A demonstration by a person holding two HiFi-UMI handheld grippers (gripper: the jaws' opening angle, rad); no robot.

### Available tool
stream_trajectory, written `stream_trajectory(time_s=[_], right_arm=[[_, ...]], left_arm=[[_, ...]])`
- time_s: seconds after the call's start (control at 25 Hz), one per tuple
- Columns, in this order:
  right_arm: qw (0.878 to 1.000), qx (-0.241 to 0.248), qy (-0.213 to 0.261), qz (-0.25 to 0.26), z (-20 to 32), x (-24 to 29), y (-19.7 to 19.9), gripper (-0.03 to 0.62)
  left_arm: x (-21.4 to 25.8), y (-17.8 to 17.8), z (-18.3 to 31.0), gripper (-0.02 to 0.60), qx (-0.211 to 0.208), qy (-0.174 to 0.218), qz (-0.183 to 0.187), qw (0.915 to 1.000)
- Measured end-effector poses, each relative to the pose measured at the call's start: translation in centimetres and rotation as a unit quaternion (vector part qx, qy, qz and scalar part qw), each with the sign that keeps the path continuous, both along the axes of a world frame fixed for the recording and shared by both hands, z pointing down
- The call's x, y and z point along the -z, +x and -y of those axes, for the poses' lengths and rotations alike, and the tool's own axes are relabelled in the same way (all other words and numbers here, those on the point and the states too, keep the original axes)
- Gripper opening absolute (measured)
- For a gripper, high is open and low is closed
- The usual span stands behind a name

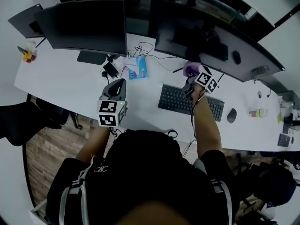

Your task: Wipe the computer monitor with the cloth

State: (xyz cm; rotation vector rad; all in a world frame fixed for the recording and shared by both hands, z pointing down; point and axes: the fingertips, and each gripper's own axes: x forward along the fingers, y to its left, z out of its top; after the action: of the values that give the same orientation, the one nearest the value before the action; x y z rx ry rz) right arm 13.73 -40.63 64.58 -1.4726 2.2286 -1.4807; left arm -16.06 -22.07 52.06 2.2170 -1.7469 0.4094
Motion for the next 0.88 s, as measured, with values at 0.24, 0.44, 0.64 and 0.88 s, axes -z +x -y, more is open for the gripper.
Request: stream_trajectory(time_s=[0.24,0.44,0.64,0.88], right_arm=[[1.0,-0.001,0.006,0.009,0.3,0.0,-4.5,0.057],[1.0,-0.002,0.009,0.026,0.5,0.1,-8.2,0.057],[0.999,-0.002,0.008,0.046,0.6,0.4,-12.1,0.057],[0.999,0.009,0.011,0.045,0.4,0.5,-16.4,0.057]], left_arm=[[0.1,-3.2,0.8,0.014,-0.009,0.003,0.0,1.0],[0.1,-5.9,1.2,0.014,-0.02,0.006,0.005,0.9998],[0.2,-8.8,1.2,0.014,-0.019,0.01,0.006,0.9997],[0.3,-11.9,0.7,0.014,-0.016,0.015,0.004,0.9998]])
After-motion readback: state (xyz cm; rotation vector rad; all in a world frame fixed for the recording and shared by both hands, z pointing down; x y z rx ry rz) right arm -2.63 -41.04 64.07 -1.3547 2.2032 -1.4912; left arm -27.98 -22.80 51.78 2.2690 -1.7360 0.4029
